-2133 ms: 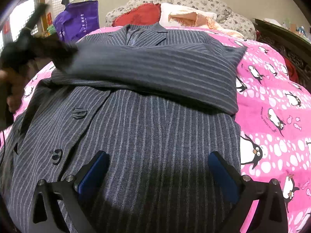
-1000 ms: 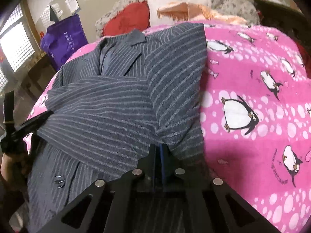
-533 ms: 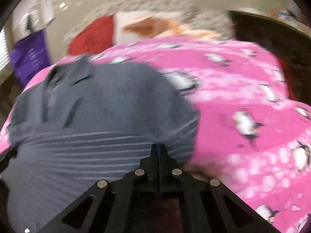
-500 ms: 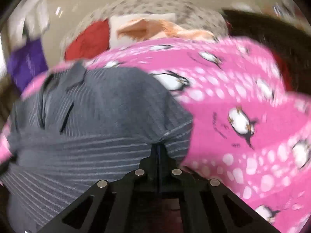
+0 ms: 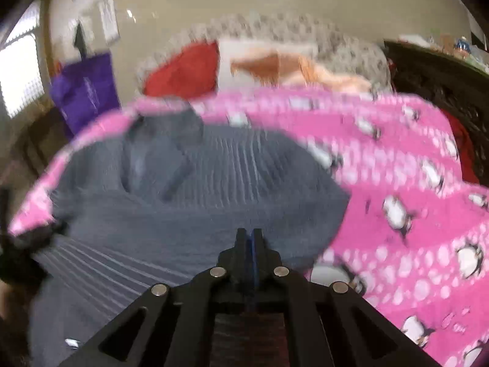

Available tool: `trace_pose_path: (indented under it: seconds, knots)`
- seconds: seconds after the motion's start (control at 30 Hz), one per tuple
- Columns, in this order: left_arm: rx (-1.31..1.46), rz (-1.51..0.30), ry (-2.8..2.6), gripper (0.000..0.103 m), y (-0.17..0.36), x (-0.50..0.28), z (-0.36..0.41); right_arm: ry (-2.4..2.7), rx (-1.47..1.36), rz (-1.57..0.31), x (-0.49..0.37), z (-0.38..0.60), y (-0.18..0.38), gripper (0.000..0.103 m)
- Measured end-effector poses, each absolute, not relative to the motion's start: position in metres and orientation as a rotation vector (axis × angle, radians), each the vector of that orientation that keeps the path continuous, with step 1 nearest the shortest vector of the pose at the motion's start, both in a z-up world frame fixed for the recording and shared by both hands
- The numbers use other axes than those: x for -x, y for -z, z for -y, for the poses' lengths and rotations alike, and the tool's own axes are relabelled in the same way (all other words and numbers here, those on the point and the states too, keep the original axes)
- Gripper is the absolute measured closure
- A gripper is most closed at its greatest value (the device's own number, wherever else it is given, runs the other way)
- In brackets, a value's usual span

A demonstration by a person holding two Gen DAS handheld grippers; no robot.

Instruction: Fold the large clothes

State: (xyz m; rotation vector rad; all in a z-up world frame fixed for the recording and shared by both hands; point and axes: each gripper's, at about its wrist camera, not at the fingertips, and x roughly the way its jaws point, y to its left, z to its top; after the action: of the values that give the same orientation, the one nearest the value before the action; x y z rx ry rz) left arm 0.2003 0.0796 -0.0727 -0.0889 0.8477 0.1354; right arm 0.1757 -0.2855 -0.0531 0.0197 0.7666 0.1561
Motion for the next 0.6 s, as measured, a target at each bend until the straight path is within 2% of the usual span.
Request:
trace_pose_path:
  seconds: [0.07,0.13,0.17,0.37,0.5,0.6]
  knots:
    - [0.083,-0.849,-0.142,0.044,0.073,-0.201,-0.079,-0.157,-0.09,-0.795,-0.182,0.295,0.073,0.103]
    - [0.084,-0.852,-0.152,0.04,0.074,-0.203,-0.08,-0.149,-0.101,-0.806,-0.183,0.297,0.068,0.103]
    - [0.087,-0.858,-0.167,0.032,0.075,-0.204,-0.082,-0.133,-0.087,-0.828,-0.182,0.295,0.063,0.103]
    - [0.117,-0.863,-0.161,0.032,0.076,-0.205,-0.088,-0.221,0.01,-0.73,-0.129,0.259,0.017,0.103]
    - [0.113,-0.862,-0.164,0.032,0.076,-0.206,-0.087,-0.22,0.086,-0.813,-0.115,0.247,0.053,0.103]
    - [0.112,-0.862,-0.164,0.032,0.076,-0.205,-0.086,-0.226,0.0,-0.851,-0.118,0.262,0.081,0.103]
